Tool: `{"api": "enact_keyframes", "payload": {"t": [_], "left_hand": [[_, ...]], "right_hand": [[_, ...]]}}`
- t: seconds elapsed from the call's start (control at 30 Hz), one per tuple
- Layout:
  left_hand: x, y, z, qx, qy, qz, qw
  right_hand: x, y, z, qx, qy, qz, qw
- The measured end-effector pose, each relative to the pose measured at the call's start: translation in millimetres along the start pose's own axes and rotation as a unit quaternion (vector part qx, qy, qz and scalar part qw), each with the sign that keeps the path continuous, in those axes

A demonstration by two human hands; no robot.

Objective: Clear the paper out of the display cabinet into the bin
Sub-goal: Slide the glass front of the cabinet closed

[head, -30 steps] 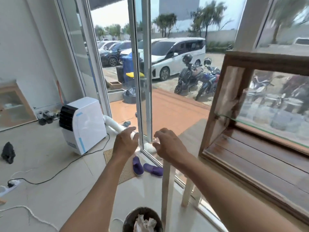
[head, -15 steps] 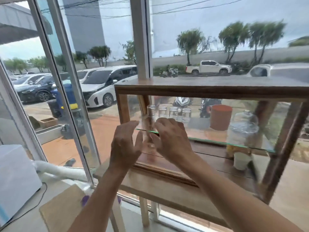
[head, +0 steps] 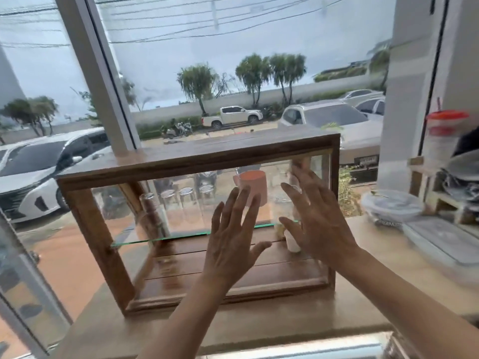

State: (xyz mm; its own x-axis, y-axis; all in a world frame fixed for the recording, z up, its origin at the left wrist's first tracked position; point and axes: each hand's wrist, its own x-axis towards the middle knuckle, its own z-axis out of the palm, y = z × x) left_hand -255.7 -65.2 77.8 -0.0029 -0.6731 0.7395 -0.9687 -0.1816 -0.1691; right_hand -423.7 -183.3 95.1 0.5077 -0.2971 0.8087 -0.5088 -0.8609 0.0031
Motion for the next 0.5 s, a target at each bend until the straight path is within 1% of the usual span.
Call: {"api": "enact_keyframes", "payload": {"t": [0.23,0.4,0.5], "left_hand": [[12,0,23,0.052,-0.062,-0.02,0.997],[11,-11,27,0.052,-0.07,-0.022,0.996],[6,-21,25,0.056,-0.078,-0.03,0.995]], "right_hand": [[-4,16,20,-0.065,-0.045,0.001,0.997],[-2,12,26,-0.073,-0.023,-0.002,0.997],[1,3,31,-0.078,-0.028,0.001,0.997]]}}
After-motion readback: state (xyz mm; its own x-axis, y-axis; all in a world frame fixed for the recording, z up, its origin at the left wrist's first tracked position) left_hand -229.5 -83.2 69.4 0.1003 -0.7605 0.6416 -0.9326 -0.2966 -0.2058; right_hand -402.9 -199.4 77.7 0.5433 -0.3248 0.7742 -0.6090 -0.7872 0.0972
